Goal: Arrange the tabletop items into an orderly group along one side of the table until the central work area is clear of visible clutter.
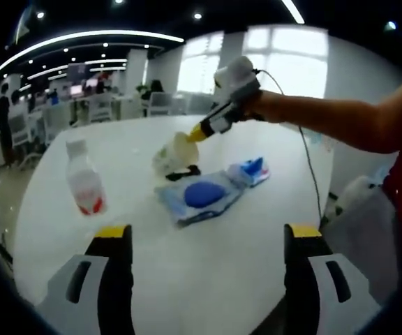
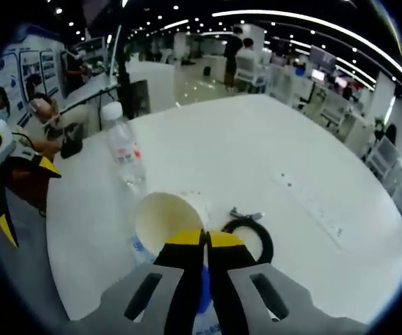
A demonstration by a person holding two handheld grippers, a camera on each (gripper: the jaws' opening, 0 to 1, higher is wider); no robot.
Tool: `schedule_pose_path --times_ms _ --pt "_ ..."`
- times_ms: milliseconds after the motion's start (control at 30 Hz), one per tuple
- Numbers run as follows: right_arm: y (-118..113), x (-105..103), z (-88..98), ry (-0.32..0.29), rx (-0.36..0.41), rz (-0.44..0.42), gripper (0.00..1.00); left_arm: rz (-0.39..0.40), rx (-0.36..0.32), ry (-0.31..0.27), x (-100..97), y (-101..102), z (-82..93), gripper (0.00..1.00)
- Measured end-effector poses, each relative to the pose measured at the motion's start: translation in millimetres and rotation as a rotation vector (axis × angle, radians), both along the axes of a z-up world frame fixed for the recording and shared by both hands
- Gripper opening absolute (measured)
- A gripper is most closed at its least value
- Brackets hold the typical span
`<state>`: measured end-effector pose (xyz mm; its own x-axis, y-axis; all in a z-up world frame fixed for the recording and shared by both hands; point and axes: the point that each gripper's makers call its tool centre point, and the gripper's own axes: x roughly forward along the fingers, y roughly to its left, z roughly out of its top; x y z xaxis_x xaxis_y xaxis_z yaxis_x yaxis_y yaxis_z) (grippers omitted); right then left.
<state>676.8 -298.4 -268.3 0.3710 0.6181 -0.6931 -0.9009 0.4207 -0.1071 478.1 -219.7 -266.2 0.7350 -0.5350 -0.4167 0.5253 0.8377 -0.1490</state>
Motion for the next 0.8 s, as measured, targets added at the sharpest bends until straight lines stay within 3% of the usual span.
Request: schedule_pose_path --times_ms 500,800 --pt "-5 -44 15.3 0.057 -0.082 0.095 0.01 -0.071 0.039 -0.043 4.8 -21 12.0 0.86" --pt "-7 -60 28.0 0.083 -0.097 0.124 0.01 -0.110 0.058 -0.067 7.1 -32 19.2 0.86"
